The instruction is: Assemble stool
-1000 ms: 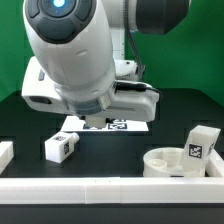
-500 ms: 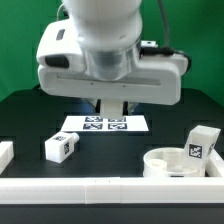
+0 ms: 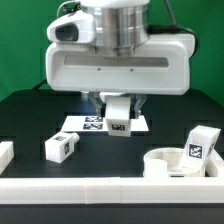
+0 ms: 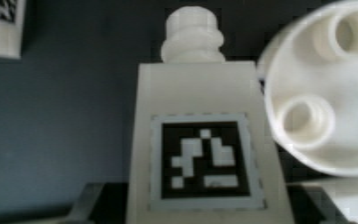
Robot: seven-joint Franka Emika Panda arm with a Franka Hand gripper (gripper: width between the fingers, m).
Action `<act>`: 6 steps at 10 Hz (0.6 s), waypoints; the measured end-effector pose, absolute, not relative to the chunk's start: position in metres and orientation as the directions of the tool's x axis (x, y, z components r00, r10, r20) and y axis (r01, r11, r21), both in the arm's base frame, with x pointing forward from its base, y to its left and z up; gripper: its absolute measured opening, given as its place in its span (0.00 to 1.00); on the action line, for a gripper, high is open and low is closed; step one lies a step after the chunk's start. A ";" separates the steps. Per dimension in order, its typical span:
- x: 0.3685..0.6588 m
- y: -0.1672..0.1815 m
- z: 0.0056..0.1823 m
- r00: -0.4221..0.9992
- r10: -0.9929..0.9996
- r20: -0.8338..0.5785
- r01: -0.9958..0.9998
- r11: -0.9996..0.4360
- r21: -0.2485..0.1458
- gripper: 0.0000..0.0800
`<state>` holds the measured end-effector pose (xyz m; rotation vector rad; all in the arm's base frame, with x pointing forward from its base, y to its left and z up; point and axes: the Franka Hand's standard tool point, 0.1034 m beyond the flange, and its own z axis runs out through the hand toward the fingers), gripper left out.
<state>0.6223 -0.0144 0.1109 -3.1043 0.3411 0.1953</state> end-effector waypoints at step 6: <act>0.637 0.012 0.118 0.925 -0.222 0.310 -0.223 -0.974 -0.033 0.42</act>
Offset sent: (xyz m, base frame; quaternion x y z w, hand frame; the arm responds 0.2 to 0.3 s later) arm 0.0000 0.0000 0.0000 0.0000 0.1938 0.0000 0.9810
